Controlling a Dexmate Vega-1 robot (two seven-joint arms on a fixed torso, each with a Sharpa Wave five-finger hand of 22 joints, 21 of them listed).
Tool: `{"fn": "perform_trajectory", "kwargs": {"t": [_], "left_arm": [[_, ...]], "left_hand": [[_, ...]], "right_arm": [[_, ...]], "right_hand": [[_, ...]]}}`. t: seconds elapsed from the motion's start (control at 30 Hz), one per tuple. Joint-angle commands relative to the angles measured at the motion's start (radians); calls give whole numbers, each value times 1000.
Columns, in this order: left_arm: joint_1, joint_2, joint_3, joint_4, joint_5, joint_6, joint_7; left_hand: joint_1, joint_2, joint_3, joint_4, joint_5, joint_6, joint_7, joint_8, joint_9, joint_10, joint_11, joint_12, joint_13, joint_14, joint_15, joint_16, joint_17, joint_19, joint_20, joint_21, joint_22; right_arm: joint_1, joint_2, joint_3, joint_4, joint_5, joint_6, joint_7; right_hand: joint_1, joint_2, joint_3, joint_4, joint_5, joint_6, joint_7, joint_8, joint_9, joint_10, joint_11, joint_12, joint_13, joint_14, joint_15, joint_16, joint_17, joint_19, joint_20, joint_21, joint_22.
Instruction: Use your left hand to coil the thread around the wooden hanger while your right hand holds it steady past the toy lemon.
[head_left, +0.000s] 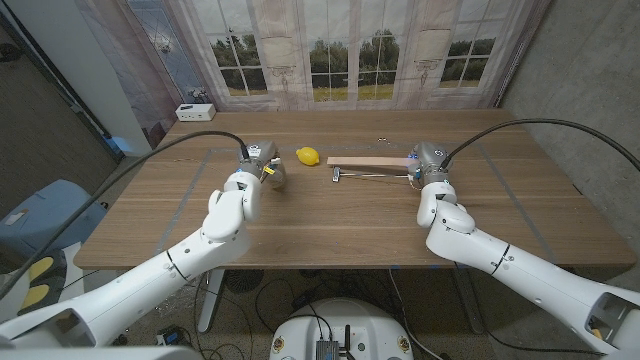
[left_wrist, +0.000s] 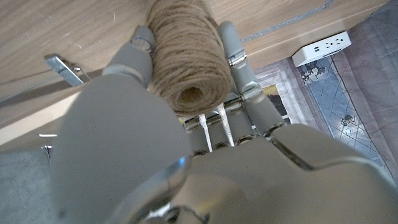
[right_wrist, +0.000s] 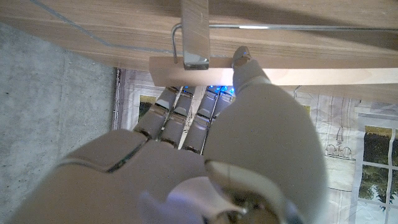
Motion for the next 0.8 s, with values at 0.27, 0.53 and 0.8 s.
{"fn": "perform_trajectory", "kwargs": {"t": [0.27,0.53,0.8], "left_arm": [[75,-125,-178,61,-262,-211,675],[52,-128,-208,68,-333,-270,715],[20,-146,-217,79,-418,-373,732]], "left_hand": [[265,262,6,13,2,119,92,6,47,77,-34,80,130,210,-248,-17,-8,17,-43,19,0],[265,261,5,13,2,119,89,5,49,78,-35,82,131,216,-250,-24,-12,21,-44,24,-1],[266,260,6,13,3,118,87,5,51,78,-35,83,132,218,-252,-32,-16,22,-45,28,-2]], "right_arm": [[-139,-13,159,-81,102,174,-110],[-197,-28,213,-117,148,257,-128],[-256,-55,259,-157,189,367,-132]], "right_hand": [[41,46,-1,7,6,92,-37,7,43,10,4,3,2,6,-178,2,3,10,1,12,6],[41,45,-4,8,6,94,-36,8,43,10,3,3,3,5,-176,-1,2,9,3,14,7],[42,46,-6,9,6,92,-35,9,43,7,3,1,3,5,-177,-2,2,8,4,14,7]]}}
